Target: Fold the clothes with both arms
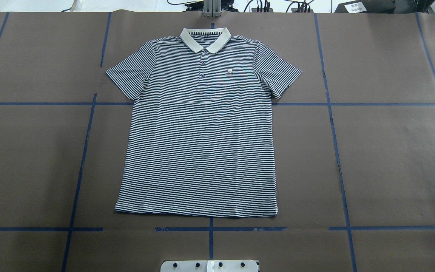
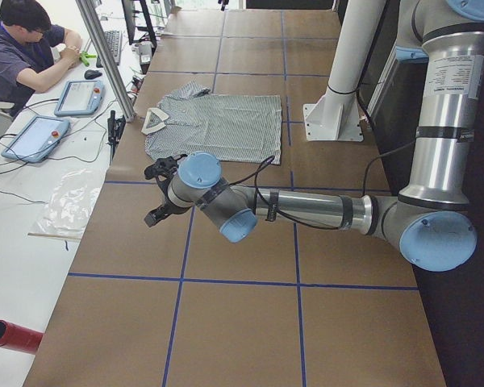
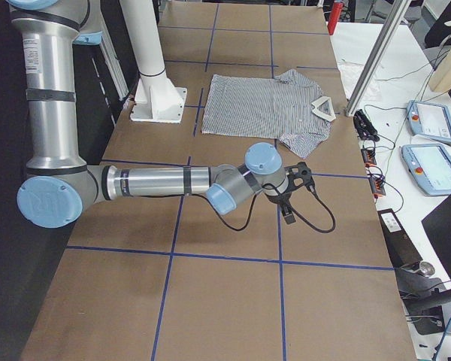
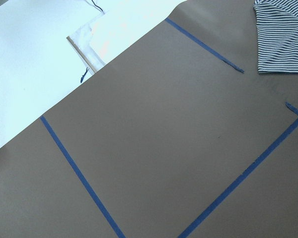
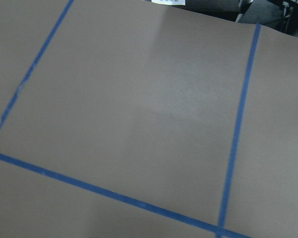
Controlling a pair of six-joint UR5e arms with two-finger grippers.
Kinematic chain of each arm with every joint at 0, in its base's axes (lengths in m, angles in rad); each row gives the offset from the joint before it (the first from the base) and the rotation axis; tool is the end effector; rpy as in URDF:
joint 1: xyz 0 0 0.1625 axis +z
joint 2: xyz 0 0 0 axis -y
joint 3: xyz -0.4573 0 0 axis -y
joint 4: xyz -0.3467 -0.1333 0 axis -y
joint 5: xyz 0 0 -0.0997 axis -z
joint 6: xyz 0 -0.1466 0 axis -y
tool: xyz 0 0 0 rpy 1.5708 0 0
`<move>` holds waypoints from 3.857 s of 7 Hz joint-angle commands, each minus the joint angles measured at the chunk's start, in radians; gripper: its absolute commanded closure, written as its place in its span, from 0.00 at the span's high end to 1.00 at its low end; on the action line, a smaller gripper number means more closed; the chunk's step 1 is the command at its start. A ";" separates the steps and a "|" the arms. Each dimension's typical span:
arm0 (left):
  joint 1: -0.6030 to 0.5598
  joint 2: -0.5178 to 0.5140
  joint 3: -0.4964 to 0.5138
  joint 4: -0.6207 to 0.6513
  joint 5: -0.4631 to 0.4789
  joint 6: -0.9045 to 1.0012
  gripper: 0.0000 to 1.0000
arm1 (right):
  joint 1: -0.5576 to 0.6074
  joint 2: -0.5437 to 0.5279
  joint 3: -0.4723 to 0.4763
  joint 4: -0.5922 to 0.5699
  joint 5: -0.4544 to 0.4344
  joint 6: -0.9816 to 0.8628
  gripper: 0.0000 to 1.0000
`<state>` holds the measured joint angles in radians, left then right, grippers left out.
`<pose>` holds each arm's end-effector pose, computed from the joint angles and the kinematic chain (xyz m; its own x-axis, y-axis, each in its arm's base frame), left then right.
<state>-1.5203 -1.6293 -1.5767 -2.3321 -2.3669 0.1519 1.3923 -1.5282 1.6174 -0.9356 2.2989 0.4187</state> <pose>-0.0025 -0.5165 0.5930 0.6592 0.6559 -0.3677 -0.1355 0.5846 0.7999 -0.0557 -0.5102 0.6044 0.6537 -0.2179 0.7247 -0.1453 0.9037 0.4028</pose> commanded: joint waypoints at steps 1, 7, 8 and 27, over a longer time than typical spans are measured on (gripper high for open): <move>0.000 -0.003 0.003 -0.013 -0.002 0.000 1.00 | -0.230 0.130 0.003 0.079 -0.167 0.458 0.99; 0.000 -0.006 0.004 -0.020 -0.002 0.002 1.00 | -0.530 0.517 -0.404 0.083 -0.548 0.657 0.79; 0.000 -0.006 0.003 -0.020 -0.002 0.002 1.00 | -0.550 0.517 -0.419 0.084 -0.561 0.655 0.77; 0.000 0.006 0.009 -0.036 -0.002 0.006 1.00 | -0.619 0.737 -0.461 -0.184 -0.697 0.757 0.00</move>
<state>-1.5202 -1.6233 -1.5682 -2.3696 -2.3688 0.1587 0.8054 -0.8661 1.1454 -0.9844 1.6717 1.1130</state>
